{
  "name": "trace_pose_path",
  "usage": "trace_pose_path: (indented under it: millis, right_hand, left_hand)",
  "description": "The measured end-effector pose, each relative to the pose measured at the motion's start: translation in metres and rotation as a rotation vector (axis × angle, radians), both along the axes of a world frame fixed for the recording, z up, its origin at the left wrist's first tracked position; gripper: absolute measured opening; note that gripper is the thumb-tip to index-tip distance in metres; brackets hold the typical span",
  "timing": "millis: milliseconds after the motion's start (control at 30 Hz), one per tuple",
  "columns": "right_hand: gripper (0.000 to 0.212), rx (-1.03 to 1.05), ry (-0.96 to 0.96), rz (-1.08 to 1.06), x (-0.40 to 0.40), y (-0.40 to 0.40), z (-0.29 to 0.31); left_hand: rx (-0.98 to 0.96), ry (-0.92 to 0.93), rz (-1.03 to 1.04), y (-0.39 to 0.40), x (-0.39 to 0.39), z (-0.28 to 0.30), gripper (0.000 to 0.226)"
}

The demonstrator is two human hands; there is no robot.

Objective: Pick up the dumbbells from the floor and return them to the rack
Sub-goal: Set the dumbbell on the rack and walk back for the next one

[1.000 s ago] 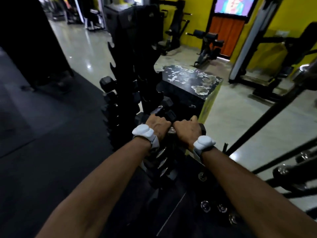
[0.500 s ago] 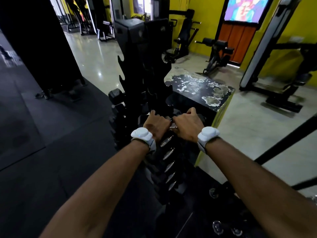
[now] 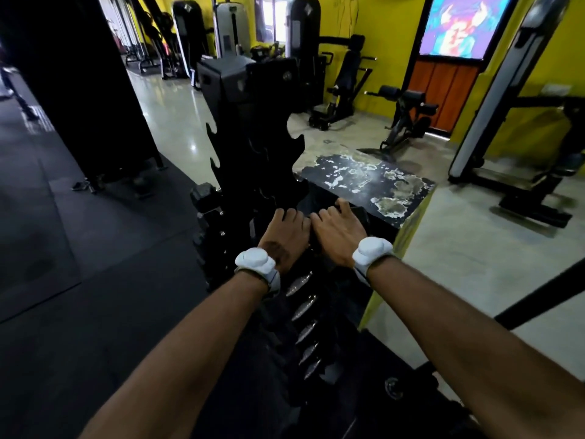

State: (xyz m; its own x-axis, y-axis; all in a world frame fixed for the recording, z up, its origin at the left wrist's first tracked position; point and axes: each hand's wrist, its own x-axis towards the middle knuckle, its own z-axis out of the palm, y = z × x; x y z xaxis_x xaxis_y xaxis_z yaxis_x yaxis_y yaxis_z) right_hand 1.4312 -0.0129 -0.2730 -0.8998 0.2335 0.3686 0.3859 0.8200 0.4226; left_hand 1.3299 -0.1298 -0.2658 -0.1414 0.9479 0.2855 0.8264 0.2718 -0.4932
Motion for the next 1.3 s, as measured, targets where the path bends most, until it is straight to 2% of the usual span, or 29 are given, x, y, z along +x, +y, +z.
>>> trace_pose_path:
  millis: [67,167,267,367,500,600,700,867,1300]
  right_hand:
    - [0.009,0.033,0.014,0.062,-0.009,0.018,0.006]
    - [0.018,-0.055,-0.026,0.087,-0.015,0.021,0.013]
    - [0.024,-0.106,0.017,0.153,-0.016,0.027,0.013]
    - [0.018,-0.152,0.083,0.218,-0.024,0.029,0.007]
    - [0.018,-0.152,0.112,0.243,-0.039,0.028,0.0]
    - [0.02,-0.157,0.116,0.22,-0.045,0.026,-0.011]
    - [0.027,-0.158,0.125,0.208,-0.05,0.027,-0.017]
    - [0.025,-0.164,0.14,0.228,-0.049,0.036,-0.02]
    - [0.027,-0.192,0.033,0.209,-0.066,0.046,-0.032]
  left_hand:
    - [0.035,-0.026,0.106,0.011,0.002,0.005,0.042]
    - [0.029,-0.105,0.191,0.012,-0.001,0.0,0.03]
    - [0.06,-0.233,0.243,0.012,0.006,0.004,0.039]
    - [0.117,-0.272,0.256,0.009,0.008,0.003,0.042]
    - [0.124,-0.26,0.292,0.005,0.0,0.006,0.041]
    - [0.089,-0.237,0.299,0.005,-0.004,0.003,0.032]
    - [0.094,-0.259,0.316,0.007,-0.003,0.003,0.032]
    - [0.143,-0.356,0.337,0.016,0.001,0.006,0.026]
    - [0.131,-0.327,0.397,0.027,-0.011,-0.011,0.018]
